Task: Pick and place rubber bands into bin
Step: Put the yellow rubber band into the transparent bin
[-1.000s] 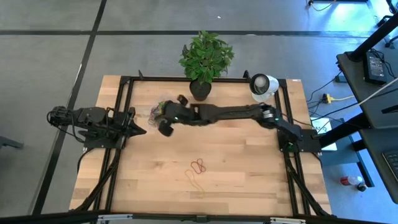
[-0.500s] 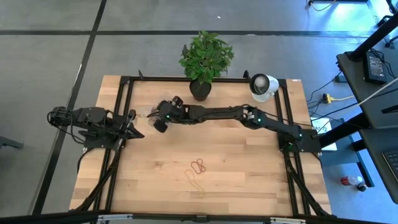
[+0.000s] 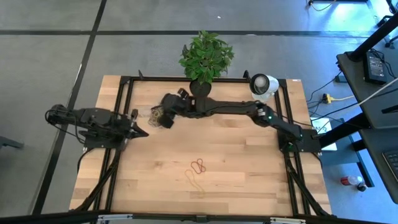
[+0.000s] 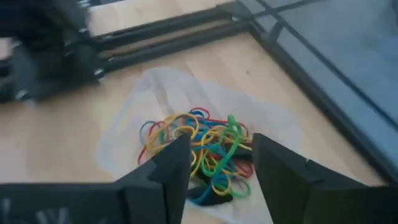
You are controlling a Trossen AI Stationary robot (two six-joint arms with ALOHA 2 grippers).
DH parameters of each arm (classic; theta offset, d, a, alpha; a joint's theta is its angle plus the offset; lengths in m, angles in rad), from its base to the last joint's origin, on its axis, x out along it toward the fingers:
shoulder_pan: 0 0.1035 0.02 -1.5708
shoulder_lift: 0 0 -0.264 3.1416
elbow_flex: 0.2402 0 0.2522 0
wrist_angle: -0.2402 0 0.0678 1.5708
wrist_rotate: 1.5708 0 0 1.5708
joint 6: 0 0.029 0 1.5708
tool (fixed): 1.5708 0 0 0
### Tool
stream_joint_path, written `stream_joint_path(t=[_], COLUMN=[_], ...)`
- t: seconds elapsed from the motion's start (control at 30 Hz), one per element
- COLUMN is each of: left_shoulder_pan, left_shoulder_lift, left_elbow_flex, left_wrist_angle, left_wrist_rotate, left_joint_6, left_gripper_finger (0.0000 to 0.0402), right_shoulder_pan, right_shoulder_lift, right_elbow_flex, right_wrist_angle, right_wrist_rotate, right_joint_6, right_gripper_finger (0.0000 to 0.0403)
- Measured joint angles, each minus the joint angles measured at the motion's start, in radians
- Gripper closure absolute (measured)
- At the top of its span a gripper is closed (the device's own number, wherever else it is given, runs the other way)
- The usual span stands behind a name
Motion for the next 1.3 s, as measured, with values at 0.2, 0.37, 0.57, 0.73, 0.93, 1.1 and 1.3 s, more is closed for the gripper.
stream_joint_path(t=[0.2, 0.37, 0.57, 0.73, 0.93, 1.1, 1.3], left_shoulder_pan=[0.000, -0.009, -0.070, -0.127, -0.214, -0.263, -0.277], left_shoulder_lift=[0.208, 0.410, 0.640, 0.773, 0.938, 1.117, 1.336], left_elbow_flex=[0.002, 0.067, 0.179, 0.257, 0.345, 0.436, 0.549], left_wrist_angle=[0.126, 0.141, 0.149, 0.148, 0.148, 0.141, 0.139], left_wrist_rotate=[-0.030, -0.052, -0.125, -0.196, -0.257, -0.302, -0.311], left_joint_6=[-0.001, -0.002, -0.003, -0.076, -0.161, -0.217, -0.296], left_gripper_finger=[0.0398, 0.0398, 0.0398, 0.0398, 0.0398, 0.0398, 0.0396], right_shoulder_pan=[0.057, 0.127, 0.212, 0.293, 0.381, 0.439, 0.509], right_shoulder_lift=[-0.102, -0.129, -0.174, -0.320, -0.603, -0.815, -0.982], right_elbow_flex=[0.000, 0.000, -0.117, -0.450, -0.914, -1.210, -1.458], right_wrist_angle=[-0.276, -0.474, -0.571, -0.421, -0.105, 0.120, 0.340], right_wrist_rotate=[0.028, 0.076, 0.107, 0.147, 0.150, 0.150, 0.144], right_joint_6=[-0.019, -0.033, 0.018, 0.110, 0.256, 0.348, 0.419], right_gripper_finger=[0.0284, 0.0336, 0.0376, 0.0398, 0.0389, 0.0380, 0.0392])
